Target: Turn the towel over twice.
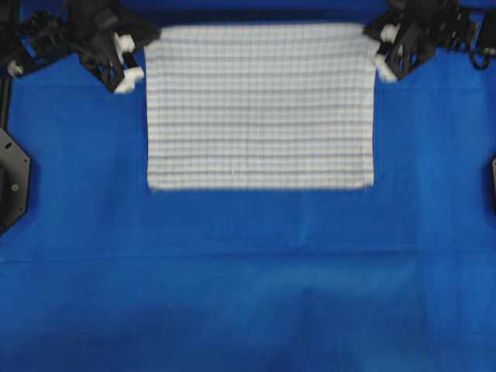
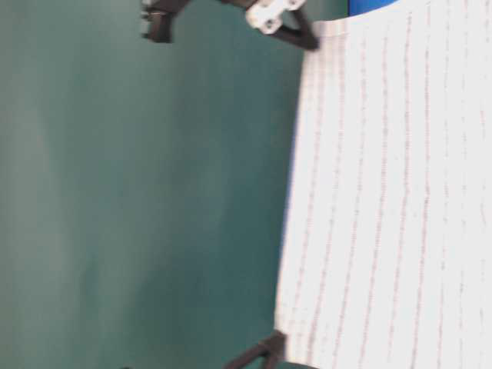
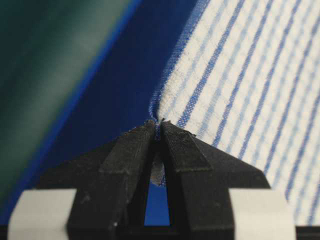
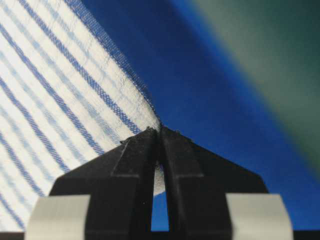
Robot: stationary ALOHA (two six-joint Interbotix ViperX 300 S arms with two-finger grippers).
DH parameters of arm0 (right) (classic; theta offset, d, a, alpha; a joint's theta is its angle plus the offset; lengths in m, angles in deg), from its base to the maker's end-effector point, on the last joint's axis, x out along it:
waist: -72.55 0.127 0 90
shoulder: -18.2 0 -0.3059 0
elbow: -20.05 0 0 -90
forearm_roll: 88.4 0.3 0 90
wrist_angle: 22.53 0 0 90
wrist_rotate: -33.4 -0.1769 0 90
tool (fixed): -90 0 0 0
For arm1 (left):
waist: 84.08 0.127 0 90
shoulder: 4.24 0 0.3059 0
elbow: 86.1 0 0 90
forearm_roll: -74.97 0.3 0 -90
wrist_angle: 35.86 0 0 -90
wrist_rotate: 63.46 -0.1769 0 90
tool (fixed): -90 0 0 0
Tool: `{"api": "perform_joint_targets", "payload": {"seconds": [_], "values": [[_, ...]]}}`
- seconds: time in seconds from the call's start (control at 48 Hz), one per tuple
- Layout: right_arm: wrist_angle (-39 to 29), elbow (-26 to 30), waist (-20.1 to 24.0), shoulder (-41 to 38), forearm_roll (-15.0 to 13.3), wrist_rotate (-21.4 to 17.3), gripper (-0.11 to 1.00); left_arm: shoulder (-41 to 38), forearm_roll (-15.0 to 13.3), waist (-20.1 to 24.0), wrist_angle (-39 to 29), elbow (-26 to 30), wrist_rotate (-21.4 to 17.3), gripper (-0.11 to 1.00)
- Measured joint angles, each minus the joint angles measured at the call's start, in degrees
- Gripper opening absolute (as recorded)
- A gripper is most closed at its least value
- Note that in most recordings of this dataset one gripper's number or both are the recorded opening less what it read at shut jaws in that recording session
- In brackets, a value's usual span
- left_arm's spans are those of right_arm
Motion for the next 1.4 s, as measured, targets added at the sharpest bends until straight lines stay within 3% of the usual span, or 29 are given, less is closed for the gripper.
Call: {"api": "perform_joint_targets", "payload": {"seconds": [0.438,0.625,0.896,1.062,1.188,1.396], "values": [[-9.84,5.80,0.09,12.13,-4.22,0.00,0.06,11.16,-0.09,2.37,-7.29,5.54,-0.26,0.04],[-12.13,5.89,3.78,18.54,-4.39,0.00,0.06,17.14,-0.09,0.88,-9.23,5.36,-0.26,0.04],[-22.24,5.27,15.12,23.38,-4.22,-1.32,0.06,22.32,-0.09,-6.33,-9.67,0.88,-0.26,0.04],[-29.79,4.57,25.58,23.03,-2.99,-4.13,0.06,23.99,-0.09,-12.04,-9.67,-3.60,-0.18,0.04],[-32.96,3.43,34.72,21.18,-2.29,-9.14,0.06,24.08,-0.09,-16.96,-9.76,-7.12,1.14,0.04],[-33.66,1.05,44.30,15.82,-2.20,-20.65,0.06,21.53,-0.18,-25.84,-8.88,-11.87,4.22,0.04]]}}
